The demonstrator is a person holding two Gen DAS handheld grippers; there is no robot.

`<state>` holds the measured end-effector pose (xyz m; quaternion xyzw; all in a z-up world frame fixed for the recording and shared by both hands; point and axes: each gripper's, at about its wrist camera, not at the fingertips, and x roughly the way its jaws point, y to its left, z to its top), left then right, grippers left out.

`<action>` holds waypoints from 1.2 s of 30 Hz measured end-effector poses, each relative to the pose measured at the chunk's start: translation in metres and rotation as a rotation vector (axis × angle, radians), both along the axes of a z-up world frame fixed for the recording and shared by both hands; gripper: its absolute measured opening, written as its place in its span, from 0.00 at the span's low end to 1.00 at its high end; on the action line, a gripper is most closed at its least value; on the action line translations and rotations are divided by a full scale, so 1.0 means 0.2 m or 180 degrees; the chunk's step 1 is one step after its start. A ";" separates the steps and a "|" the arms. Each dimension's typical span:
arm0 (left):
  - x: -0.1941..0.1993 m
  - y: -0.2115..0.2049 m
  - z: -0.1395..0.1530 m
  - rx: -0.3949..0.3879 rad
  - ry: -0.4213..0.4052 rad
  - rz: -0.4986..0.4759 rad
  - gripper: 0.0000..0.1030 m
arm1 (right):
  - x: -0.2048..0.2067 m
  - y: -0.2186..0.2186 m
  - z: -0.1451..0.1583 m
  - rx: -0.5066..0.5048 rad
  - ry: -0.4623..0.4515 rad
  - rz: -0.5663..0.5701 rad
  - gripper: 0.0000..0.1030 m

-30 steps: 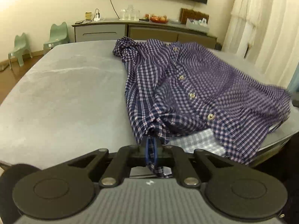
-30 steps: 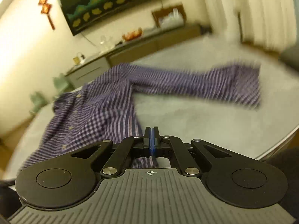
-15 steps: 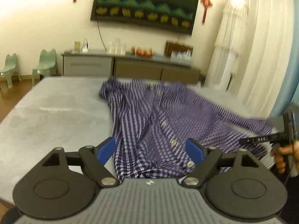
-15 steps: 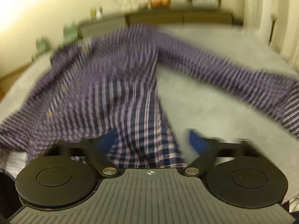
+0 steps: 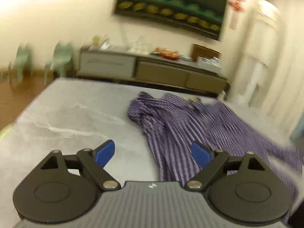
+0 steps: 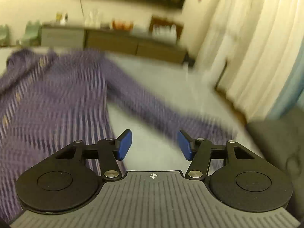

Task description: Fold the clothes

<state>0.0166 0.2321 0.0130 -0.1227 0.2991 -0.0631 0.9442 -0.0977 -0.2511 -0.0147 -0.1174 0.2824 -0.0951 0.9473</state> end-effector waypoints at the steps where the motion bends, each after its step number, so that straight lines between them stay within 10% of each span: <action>1: 0.12 0.05 -0.01 -0.0222 0.0060 0.0100 0.87 | 0.04 0.07 0.08 0.0023 -0.0102 0.0147 0.61; 6: 0.46 0.26 -0.14 -0.0756 0.0071 0.0621 0.87 | 0.38 0.63 0.20 0.0035 -0.0149 0.1118 0.89; 17: 0.51 0.59 -0.38 -0.1325 0.0334 0.1159 0.86 | 1.38 1.89 -0.23 -0.0248 0.0435 0.2137 0.87; 19: 0.54 0.59 -0.39 -0.1375 0.0334 0.1132 0.86 | 1.56 2.12 -0.31 -0.0296 0.0546 0.2314 0.70; 20: 0.56 0.59 -0.39 -0.1371 0.0319 0.1105 0.86 | 1.64 2.12 -0.35 -0.0217 0.0685 0.2235 0.61; 22: 0.58 0.58 -0.38 -0.1335 0.0287 0.1037 0.86 | 1.75 2.07 -0.36 0.0025 0.0816 0.2080 0.01; 31: 0.60 0.43 -0.36 -0.1298 0.0266 0.0576 0.86 | 1.65 0.82 -0.08 0.2141 0.0445 0.0809 0.01; 36: 0.60 0.23 -0.37 -0.1018 0.0354 0.0319 0.86 | 1.62 0.43 -0.34 0.2175 0.0755 0.0152 0.06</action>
